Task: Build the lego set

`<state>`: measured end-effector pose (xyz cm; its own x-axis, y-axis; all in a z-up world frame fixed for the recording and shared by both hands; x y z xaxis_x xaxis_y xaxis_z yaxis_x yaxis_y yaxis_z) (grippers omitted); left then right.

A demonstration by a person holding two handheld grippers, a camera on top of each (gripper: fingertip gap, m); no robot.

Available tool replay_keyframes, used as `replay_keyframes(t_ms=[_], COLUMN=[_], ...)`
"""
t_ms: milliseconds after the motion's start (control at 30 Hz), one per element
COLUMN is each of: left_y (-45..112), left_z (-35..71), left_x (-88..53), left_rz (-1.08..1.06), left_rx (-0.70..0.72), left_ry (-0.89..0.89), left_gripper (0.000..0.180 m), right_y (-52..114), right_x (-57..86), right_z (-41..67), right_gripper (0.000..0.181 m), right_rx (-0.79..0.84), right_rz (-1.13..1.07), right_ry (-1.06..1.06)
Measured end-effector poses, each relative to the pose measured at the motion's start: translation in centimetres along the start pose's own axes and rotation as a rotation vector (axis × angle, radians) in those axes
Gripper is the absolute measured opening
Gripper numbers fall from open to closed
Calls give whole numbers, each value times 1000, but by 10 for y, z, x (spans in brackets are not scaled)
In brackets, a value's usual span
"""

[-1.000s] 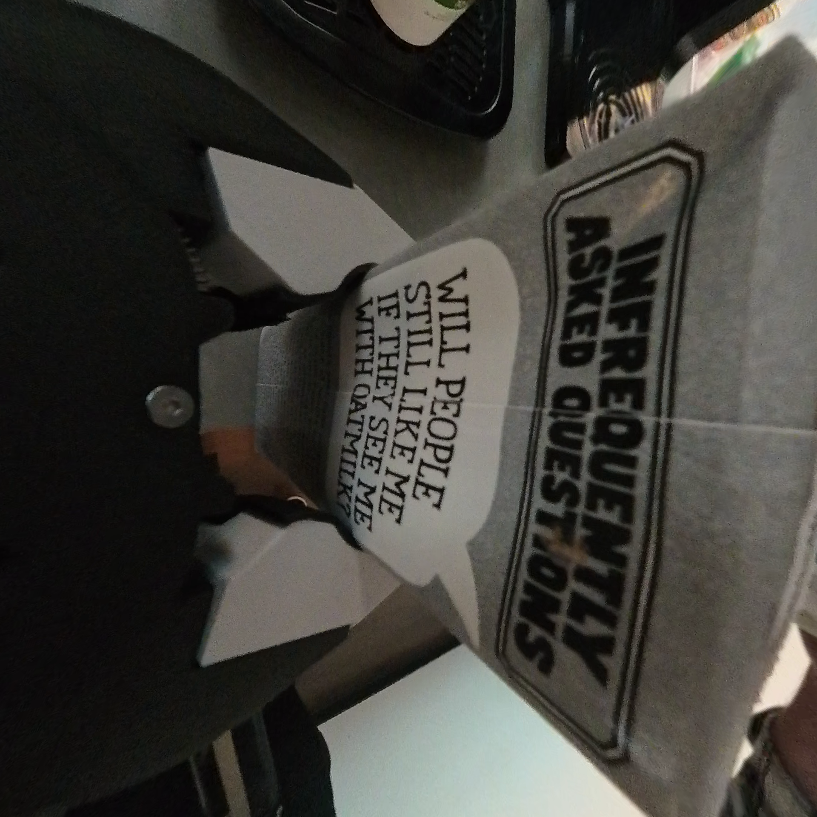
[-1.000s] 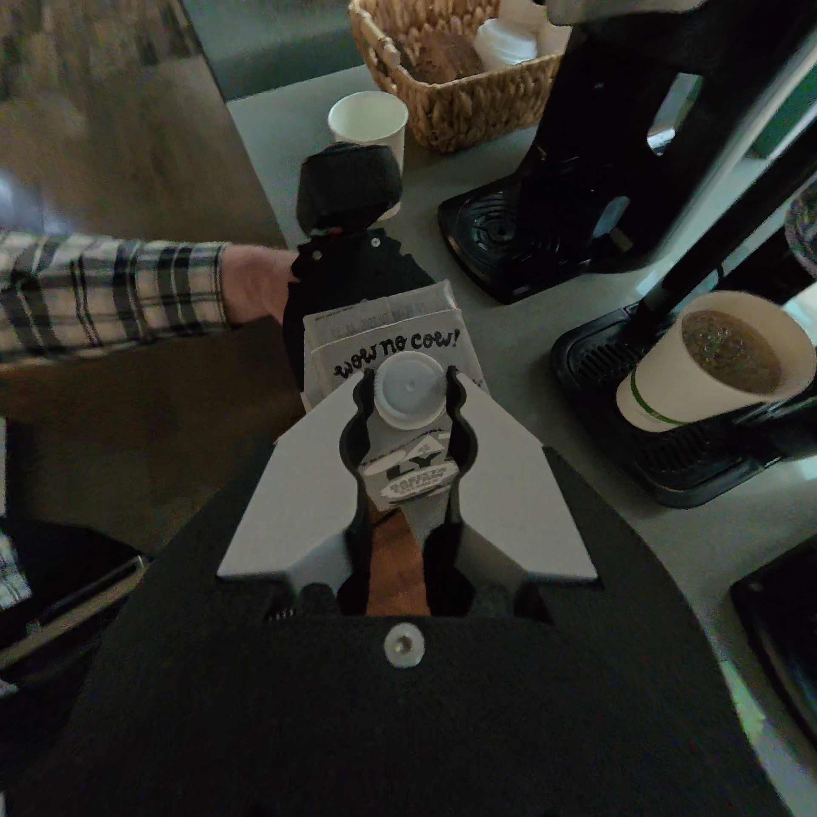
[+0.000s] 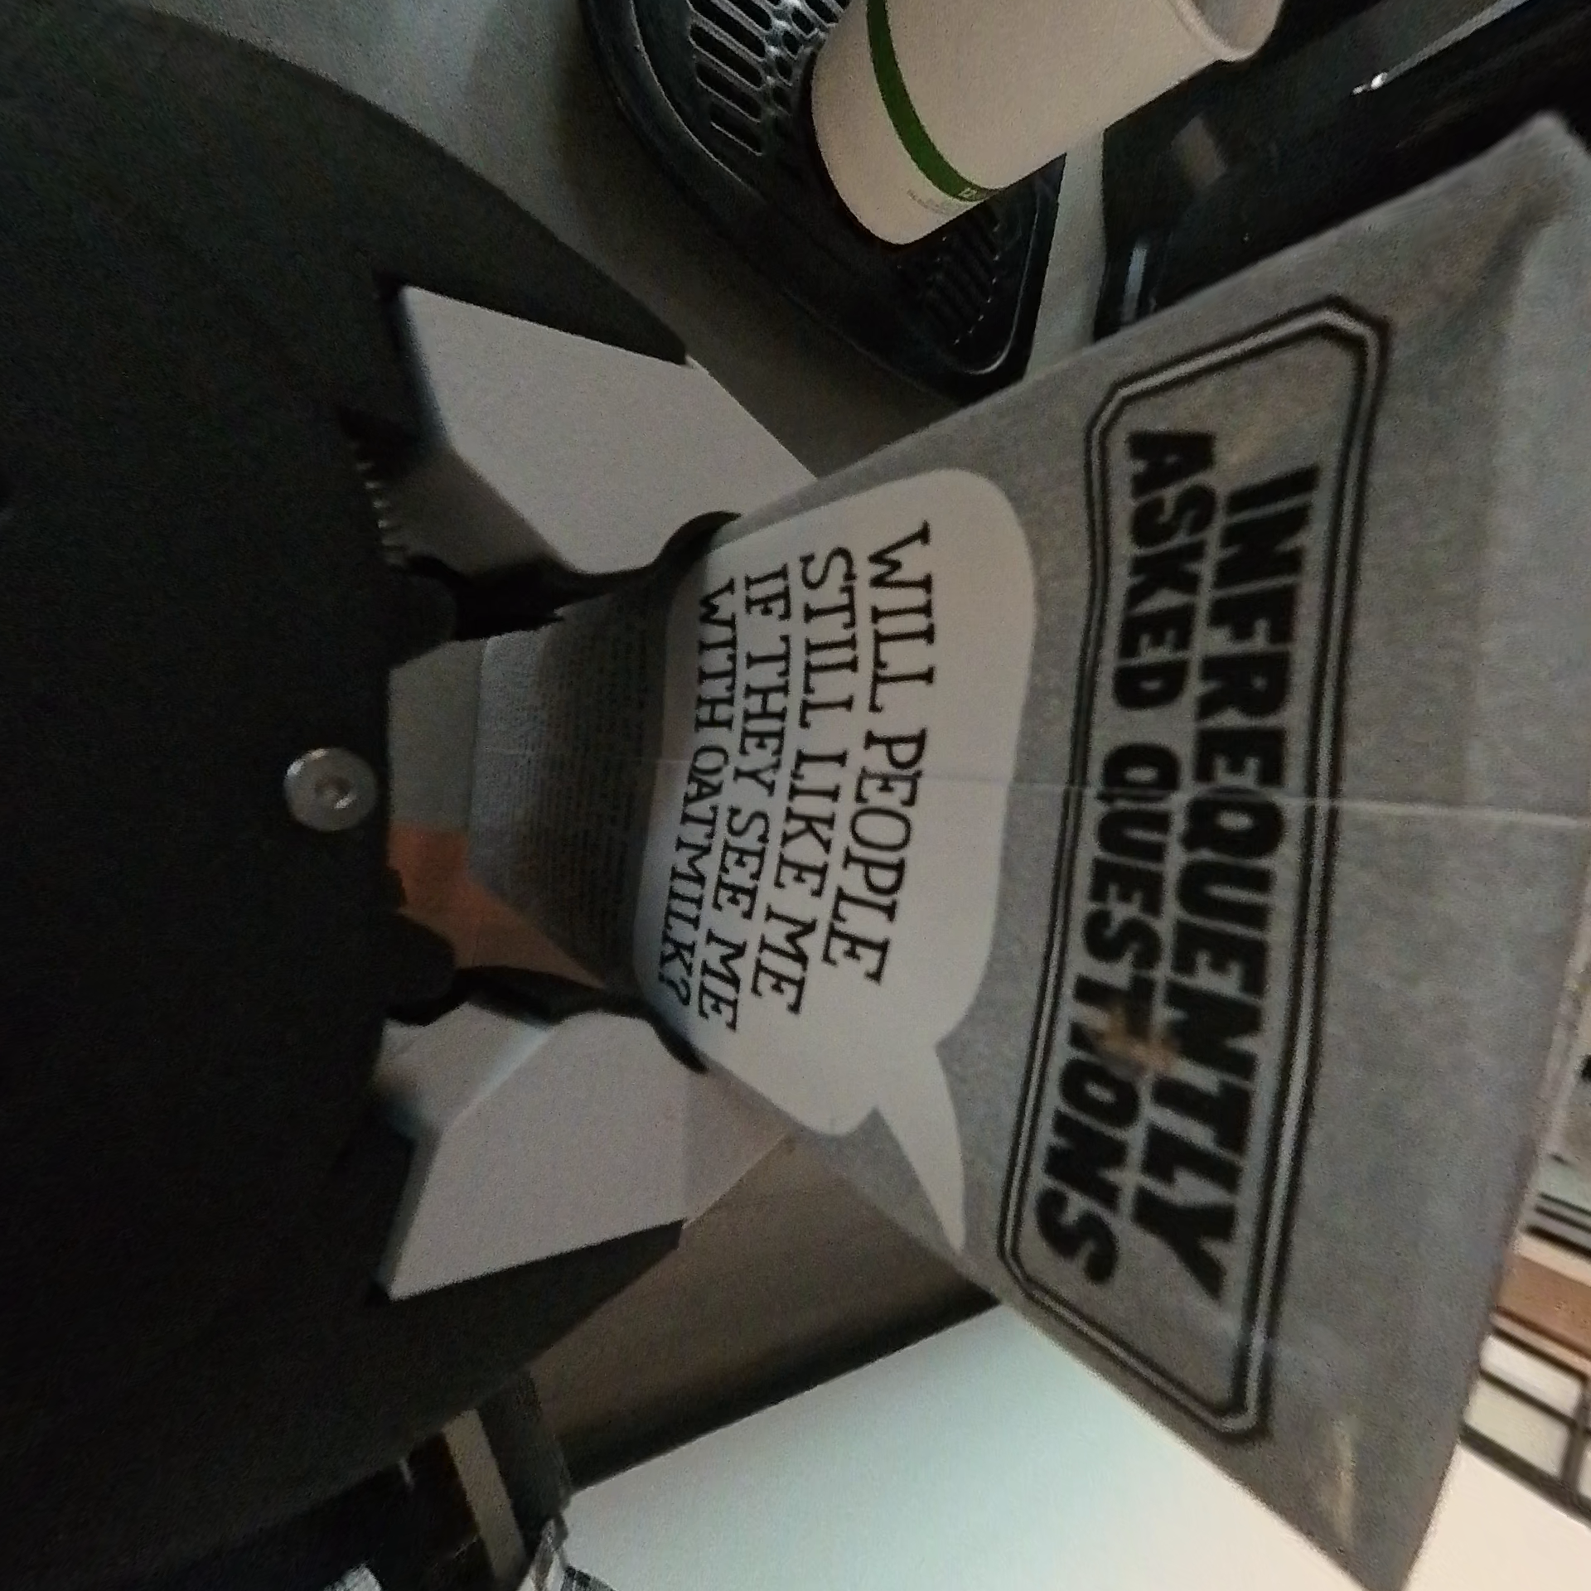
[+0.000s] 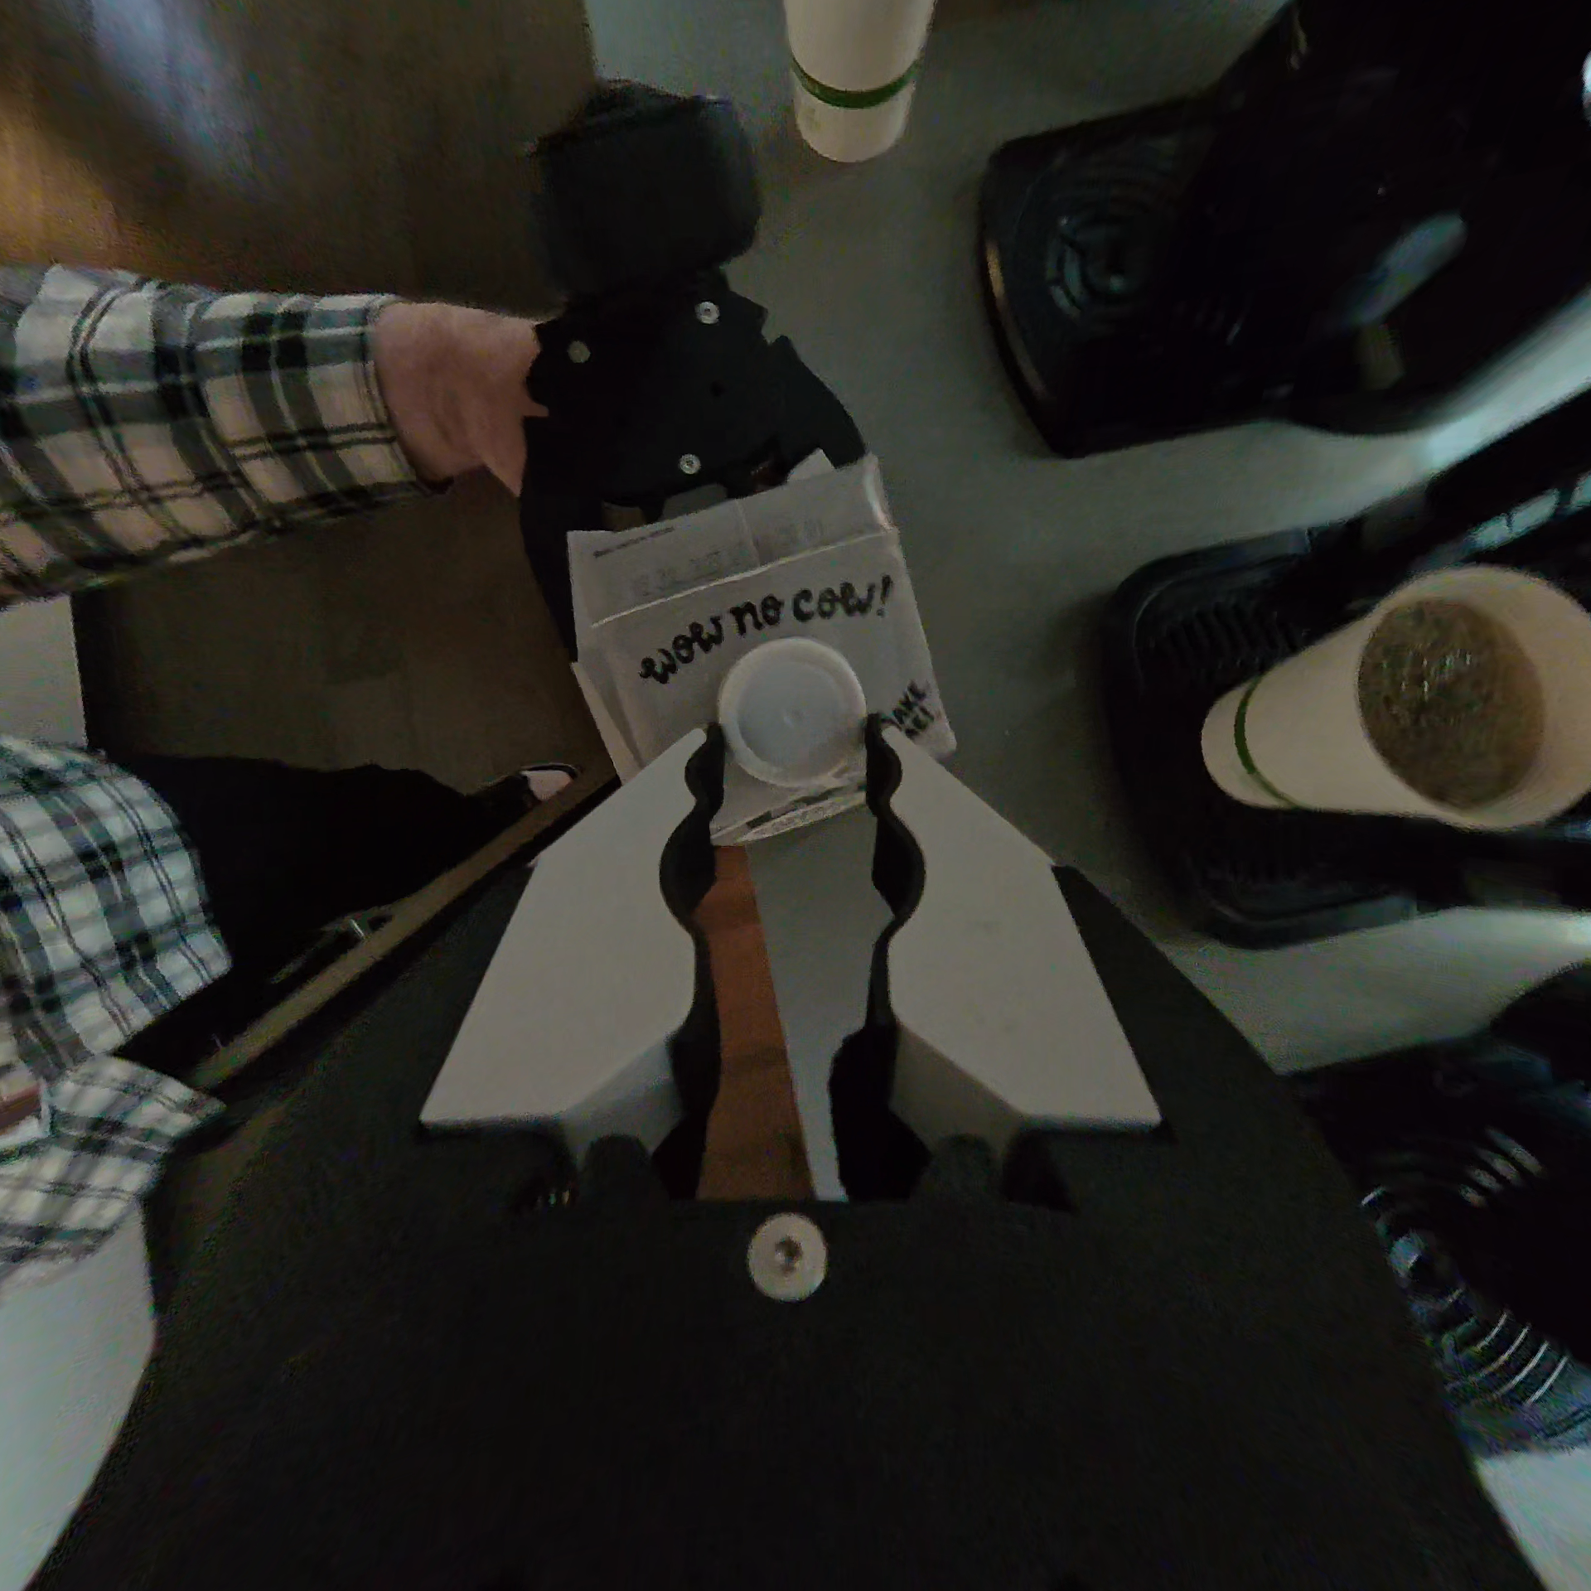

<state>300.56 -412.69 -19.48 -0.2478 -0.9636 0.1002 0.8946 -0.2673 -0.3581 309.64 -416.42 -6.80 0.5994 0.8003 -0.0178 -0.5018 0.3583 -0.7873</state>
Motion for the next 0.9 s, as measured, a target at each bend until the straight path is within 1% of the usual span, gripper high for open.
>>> replay_keyframes(t_ms=[67,100,133,167,233,300,400,467,533,600,633,700,733,800,900], left_y=[0,1,2,2,2,3,1,-1,-4,-7,-7,-8,-8,-9,-4], left_z=[0,0,0,0,0,1,1,1,1,1,1,2,2,2,-6], left_x=[1,1,2,3,3,3,0,-5,-12,-18,-22,-27,-28,-29,-24], left_rz=[31,45,61,73,96,105,53,-17,-109,-199,-238,-311,-327,-341,-342], left_rx=[-14,-12,-6,5,22,22,2,-28,-66,-105,-123,-139,-137,-120,-98], left_ry=[-4,-1,-9,-12,-20,-19,-2,23,55,99,109,144,144,145,103], left_gripper=[104,104,104,104,105,104,104,104,104,104,104,110,113,119,128], right_y=[-1,0,2,2,3,2,2,3,5,6,7,8,8,10,12], right_x=[1,-1,-2,0,1,1,1,2,3,3,4,5,5,5,5], right_z=[-3,-3,-3,-4,-7,-8,-8,-5,0,5,8,12,14,16,18], right_gripper=[36,42,43,35,36,32,30,30,30,30,30,30,30,30,31], right_rx=[7,38,72,100,152,174,161,134,99,59,35,-1,-11,-17,32], right_rz=[-22,-1,-7,-32,-30,-30,-24,-27,-20,-25,-21,-22,-28,-10,-13], right_ry=[120,162,208,250,305,281,197,99,53,-73,-85,-157,-158,-89,58])
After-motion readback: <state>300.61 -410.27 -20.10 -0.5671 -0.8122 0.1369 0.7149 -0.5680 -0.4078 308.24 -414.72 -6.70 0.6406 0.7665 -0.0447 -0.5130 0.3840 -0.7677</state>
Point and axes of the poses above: each gripper's, where its closed fingertips meet, y out along the fingers, z out of its top, x = y × z across the jaws, the point moved 7 cm from there along -y, back along the fingers
